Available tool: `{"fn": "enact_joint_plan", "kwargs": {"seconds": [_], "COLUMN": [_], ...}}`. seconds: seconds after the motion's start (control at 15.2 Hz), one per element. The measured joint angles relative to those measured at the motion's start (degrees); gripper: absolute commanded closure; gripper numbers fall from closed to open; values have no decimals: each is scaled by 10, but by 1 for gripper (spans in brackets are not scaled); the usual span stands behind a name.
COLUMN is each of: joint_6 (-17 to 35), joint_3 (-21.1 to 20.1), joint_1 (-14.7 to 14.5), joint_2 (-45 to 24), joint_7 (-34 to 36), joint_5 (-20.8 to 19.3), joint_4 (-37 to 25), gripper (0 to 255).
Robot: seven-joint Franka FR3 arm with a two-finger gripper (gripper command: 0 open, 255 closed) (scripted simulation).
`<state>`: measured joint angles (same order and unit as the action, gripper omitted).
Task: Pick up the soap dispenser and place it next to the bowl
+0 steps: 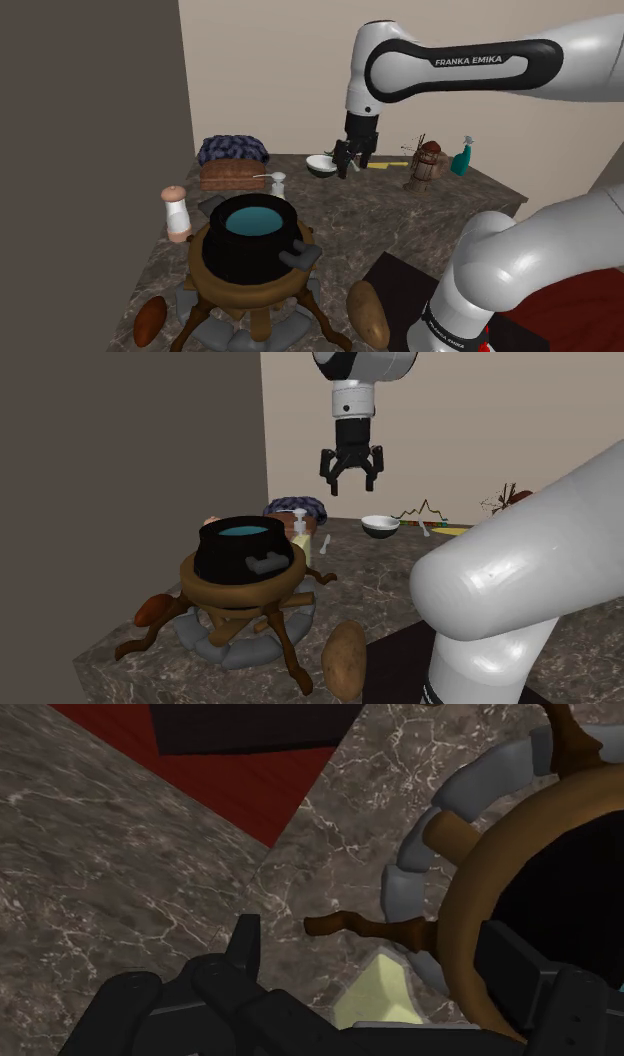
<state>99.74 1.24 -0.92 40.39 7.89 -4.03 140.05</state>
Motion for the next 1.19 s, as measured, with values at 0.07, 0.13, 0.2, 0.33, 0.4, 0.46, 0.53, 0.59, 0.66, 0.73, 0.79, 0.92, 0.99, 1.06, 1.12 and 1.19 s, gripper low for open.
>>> {"fn": "enact_joint_plan", "kwargs": {"seconds": [0.07, 0.13, 0.2, 0.33, 0.4, 0.46, 0.53, 0.59, 0.66, 0.73, 0.79, 0.92, 0.99, 1.06, 1.12, 1.19], "joint_6": [26, 48, 67, 111, 136, 160, 181, 199, 221, 238, 260, 302, 316, 329, 346, 363], "joint_3": [-5, -9, -13, -19, -22, -25, -29, -35, -37, -41, -44, -49, -53, -58, -60, -62], "joint_1": [-2, -3, -4, -5, -5, -5, -5, -7, -6, -6, -4, -1, -1, -1, 0, 1], "joint_2": [-13, -27, -40, -73, -88, -107, -126, -145, -164, -180, -202, -247, -269, -288, -309, -331], "joint_7": [8, 14, 20, 31, 37, 43, 49, 59, 64, 71, 78, 92, 100, 112, 119, 129], "joint_5": [2, 2, 3, 1, 0, -2, -3, -4, -7, -10, -14, -24, -29, -34, -41, -49], "joint_4": [9, 13, 16, 19, 25, 27, 25, 21, 20, 17, 14, 3, -8, -17, -23, -31], "gripper": [0, 0, 0, 0, 0, 0, 0, 0, 0, 0, 0, 0, 0, 0, 0, 0]}}
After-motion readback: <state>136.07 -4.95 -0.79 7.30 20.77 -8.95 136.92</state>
